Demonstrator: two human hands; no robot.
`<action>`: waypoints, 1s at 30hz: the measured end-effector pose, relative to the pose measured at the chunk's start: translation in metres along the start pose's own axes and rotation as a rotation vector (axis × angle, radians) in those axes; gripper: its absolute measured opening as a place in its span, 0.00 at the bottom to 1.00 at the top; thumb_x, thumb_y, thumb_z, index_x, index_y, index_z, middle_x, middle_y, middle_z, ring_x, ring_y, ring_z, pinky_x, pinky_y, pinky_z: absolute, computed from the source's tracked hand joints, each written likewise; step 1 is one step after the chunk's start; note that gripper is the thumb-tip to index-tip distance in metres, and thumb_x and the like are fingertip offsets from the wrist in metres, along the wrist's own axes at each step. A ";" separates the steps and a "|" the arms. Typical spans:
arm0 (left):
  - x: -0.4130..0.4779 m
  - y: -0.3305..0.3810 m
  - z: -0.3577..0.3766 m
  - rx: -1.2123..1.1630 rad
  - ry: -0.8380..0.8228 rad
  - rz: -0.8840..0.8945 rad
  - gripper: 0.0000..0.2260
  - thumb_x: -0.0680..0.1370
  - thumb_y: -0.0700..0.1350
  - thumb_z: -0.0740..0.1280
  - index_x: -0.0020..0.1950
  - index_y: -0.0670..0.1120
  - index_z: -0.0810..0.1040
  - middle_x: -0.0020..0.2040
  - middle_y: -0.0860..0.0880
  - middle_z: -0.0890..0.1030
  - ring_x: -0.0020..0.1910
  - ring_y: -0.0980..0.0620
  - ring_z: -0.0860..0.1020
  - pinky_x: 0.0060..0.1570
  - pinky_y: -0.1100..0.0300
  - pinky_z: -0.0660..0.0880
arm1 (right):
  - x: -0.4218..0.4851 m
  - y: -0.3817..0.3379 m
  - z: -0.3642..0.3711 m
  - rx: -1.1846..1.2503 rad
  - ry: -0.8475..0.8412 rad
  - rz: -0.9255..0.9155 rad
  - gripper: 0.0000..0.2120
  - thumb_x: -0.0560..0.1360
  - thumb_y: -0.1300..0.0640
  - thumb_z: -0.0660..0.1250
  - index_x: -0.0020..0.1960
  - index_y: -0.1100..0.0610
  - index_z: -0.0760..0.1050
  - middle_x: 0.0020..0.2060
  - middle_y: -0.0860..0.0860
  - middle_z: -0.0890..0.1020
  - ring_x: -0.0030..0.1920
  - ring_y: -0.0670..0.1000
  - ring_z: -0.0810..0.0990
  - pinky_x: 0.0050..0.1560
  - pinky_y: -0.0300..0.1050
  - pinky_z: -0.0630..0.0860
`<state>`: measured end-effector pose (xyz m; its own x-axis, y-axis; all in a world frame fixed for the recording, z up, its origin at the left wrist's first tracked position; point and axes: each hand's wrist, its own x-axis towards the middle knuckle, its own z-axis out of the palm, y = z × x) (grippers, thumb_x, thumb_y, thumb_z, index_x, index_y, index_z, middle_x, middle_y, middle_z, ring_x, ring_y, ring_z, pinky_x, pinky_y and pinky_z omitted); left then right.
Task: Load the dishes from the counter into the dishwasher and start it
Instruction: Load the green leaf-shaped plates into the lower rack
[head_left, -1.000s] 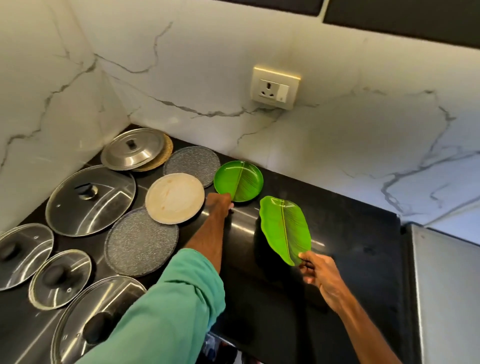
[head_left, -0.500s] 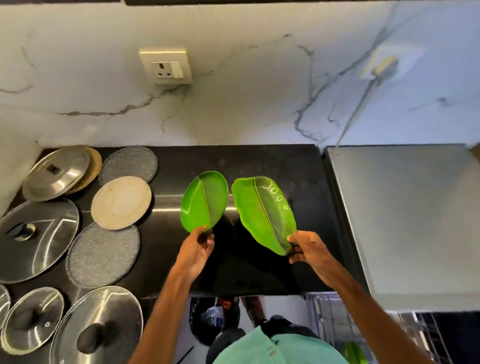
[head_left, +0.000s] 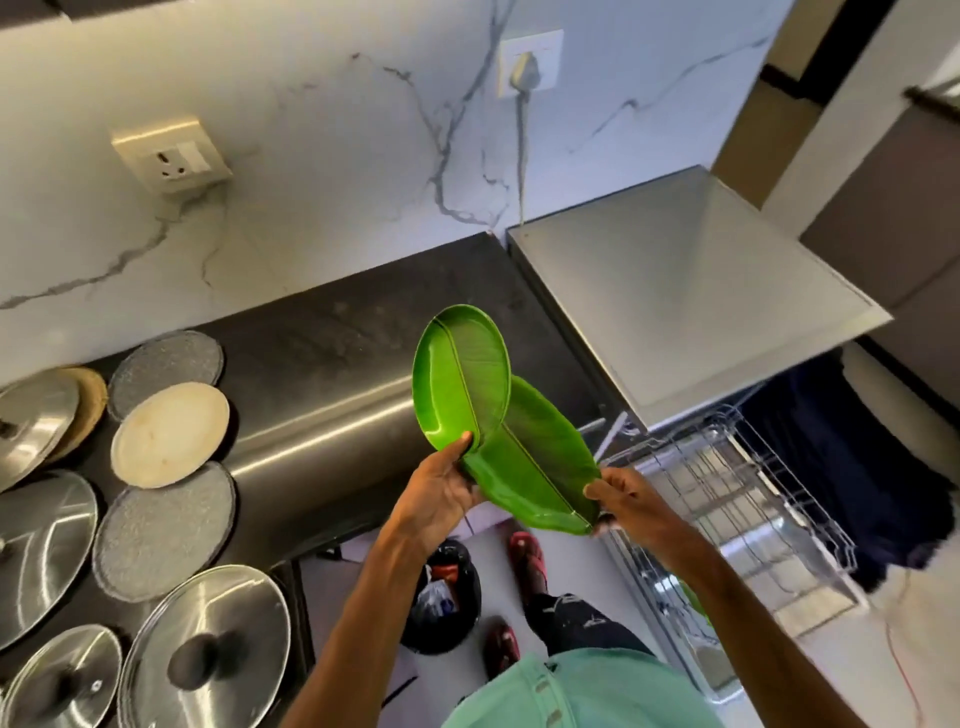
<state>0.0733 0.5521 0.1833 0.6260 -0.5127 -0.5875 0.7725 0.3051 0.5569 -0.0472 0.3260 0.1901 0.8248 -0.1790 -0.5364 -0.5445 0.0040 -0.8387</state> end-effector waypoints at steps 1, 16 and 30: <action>-0.001 -0.010 0.008 0.031 -0.002 -0.021 0.20 0.83 0.44 0.63 0.72 0.36 0.72 0.69 0.35 0.76 0.66 0.38 0.75 0.56 0.42 0.81 | -0.014 0.008 -0.006 -0.011 0.021 0.004 0.07 0.81 0.67 0.60 0.47 0.68 0.75 0.37 0.65 0.79 0.31 0.52 0.81 0.30 0.44 0.79; 0.015 -0.197 0.139 0.211 0.175 -0.177 0.18 0.80 0.35 0.65 0.69 0.31 0.73 0.48 0.40 0.84 0.42 0.47 0.83 0.37 0.57 0.82 | -0.102 0.135 -0.065 -0.749 0.588 -0.420 0.22 0.73 0.42 0.70 0.59 0.56 0.78 0.57 0.57 0.80 0.58 0.57 0.80 0.55 0.52 0.81; 0.067 -0.340 0.269 0.229 0.250 -0.356 0.05 0.82 0.38 0.64 0.49 0.40 0.79 0.46 0.39 0.81 0.44 0.44 0.79 0.44 0.39 0.82 | -0.119 0.222 -0.274 -0.826 0.418 -0.120 0.16 0.76 0.63 0.67 0.55 0.45 0.83 0.49 0.51 0.87 0.46 0.58 0.86 0.45 0.53 0.83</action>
<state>-0.1759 0.1986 0.1127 0.3556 -0.3363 -0.8720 0.9174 -0.0529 0.3945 -0.3079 0.0785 0.0934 0.8482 -0.4730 -0.2385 -0.5272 -0.7094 -0.4678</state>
